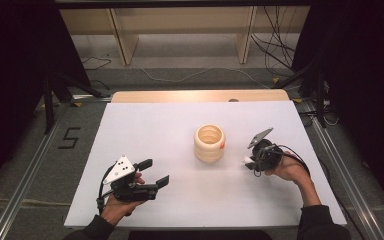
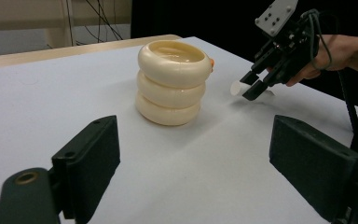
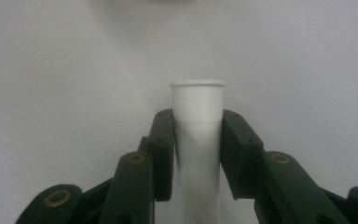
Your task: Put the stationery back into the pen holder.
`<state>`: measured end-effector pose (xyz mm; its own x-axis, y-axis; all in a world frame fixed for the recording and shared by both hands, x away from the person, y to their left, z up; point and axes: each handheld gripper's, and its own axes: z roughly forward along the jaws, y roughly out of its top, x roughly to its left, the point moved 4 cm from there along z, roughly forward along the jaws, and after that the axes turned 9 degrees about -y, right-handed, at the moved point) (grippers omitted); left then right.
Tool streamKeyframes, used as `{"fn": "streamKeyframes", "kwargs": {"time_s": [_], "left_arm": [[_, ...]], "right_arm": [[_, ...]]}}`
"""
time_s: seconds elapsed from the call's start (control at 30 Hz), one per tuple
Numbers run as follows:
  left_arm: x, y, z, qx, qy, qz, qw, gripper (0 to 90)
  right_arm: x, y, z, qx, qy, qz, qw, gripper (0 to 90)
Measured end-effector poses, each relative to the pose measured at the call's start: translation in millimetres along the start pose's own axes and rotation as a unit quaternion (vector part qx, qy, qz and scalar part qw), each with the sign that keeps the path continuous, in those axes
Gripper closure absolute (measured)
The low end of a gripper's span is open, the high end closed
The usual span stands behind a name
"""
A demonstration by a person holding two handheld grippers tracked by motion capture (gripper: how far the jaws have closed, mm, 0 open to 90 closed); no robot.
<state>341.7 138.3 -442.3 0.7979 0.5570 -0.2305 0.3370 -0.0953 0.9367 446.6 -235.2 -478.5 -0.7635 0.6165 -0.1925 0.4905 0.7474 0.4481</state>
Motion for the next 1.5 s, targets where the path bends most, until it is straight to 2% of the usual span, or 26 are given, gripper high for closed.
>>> {"fn": "streamKeyframes", "kwargs": {"time_s": [0.13, 0.27, 0.43, 0.57, 0.7, 1.07, 1.23, 1.5], "left_arm": [[0.1, 0.2, -0.1, 0.0, 0.0, 0.0, 1.0, 15.6], [0.5, 0.5, -0.6, -0.001, 0.002, -0.001, 1.0, 15.6], [0.6, 0.5, -0.6, -0.001, 0.003, 0.0, 1.0, 15.5], [1.0, 0.7, -0.9, -0.002, 0.005, -0.001, 1.0, 15.5], [1.1, 0.9, -1.3, -0.003, 0.005, -0.001, 1.0, 15.5], [1.6, 1.6, -2.2, -0.008, 0.008, 0.0, 0.9999, 15.5], [1.9, 1.7, -2.3, -0.009, 0.01, -0.001, 0.9999, 15.5], [1.8, 1.9, -2.6, -0.011, 0.01, -0.001, 0.9999, 15.5]], "right_arm": [[-4.4, 3.0, -9.5, -0.047, 0.007, 0.029, 0.9985, 67.7], [-4.7, 7.8, -17.3, -0.09, 0.014, 0.048, 0.9947, 67.7], [-4.9, 12.9, -24.2, -0.128, 0.013, 0.074, 0.9889, 67.7], [-4.3, 17.1, -27.4, -0.149, 0.006, 0.083, 0.9853, 67.7], [-3.4, 20.8, -29.9, -0.165, 0.005, 0.095, 0.9816, 67.7], [-3.6, 25.0, -34.0, -0.193, -0.008, 0.117, 0.9743, 67.6], [-2.7, 28.2, -38.8, -0.21, -0.014, 0.127, 0.9695, 67.6], [-0.6, 32.4, -43.4, -0.225, -0.02, 0.131, 0.9653, 67.6]]}}
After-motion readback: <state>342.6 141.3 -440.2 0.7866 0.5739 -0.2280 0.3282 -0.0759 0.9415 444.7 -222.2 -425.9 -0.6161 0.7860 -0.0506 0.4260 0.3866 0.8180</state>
